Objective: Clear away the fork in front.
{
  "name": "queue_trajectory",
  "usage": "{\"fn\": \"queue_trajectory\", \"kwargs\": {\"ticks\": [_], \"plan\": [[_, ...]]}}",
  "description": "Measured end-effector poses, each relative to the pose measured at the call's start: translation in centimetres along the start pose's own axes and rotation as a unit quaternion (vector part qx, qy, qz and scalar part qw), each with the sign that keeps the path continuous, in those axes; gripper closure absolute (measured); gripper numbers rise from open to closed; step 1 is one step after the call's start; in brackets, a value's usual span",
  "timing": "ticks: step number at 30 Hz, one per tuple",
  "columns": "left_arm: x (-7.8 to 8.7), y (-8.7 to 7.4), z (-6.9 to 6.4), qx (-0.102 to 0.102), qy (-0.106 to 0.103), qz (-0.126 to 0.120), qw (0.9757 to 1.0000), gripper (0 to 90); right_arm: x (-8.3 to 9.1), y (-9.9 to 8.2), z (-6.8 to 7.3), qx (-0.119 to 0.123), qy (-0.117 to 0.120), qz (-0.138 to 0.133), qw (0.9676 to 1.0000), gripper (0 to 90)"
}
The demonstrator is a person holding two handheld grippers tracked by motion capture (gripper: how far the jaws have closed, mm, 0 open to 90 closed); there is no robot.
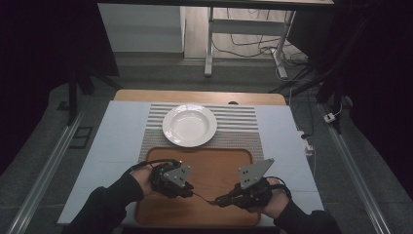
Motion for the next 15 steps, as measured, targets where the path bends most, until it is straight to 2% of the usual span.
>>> {"fn": "queue_trajectory", "kwargs": {"ticks": [1,4,8,9,11,15], "plan": [[0.0,0.0,0.0,0.0,0.0,0.0,1.0,75.3,-0.1,-0.1,0.0,0.001,0.002,0.003,1.0,90.0],[-0.3,-0.1,-0.3,-0.024,-0.011,0.005,0.9996,78.7,-0.1,-0.3,-0.2,-0.002,-0.003,0.005,1.0,88.1],[-0.4,-0.1,-0.5,-0.024,-0.019,0.007,0.9995,79.8,0.0,-0.4,-0.5,-0.008,-0.009,-0.003,0.9999,86.0],[-0.4,-0.1,-0.5,-0.018,-0.018,0.007,0.9997,80.1,0.1,-0.4,-0.7,-0.014,-0.019,-0.006,0.9997,83.9],[-0.3,-0.3,-0.4,0.014,-0.02,0.003,0.9997,80.2,0.2,-0.5,-0.9,-0.022,-0.036,-0.013,0.999,80.7],[-0.1,-0.7,-0.3,0.061,-0.025,-0.005,0.9978,80.2,0.7,-0.6,-1.5,-0.051,-0.078,-0.024,0.9953,68.9]]}}
Point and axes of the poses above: each handheld gripper's, and its own axes: x roughly backward along the jaws, y roughly out of its top, z roughly to its left, the point moved 4 cm from there along -x, roughly forward along the jaws, and after that the axes turned 8 degrees about z, right-handed, at the moved point
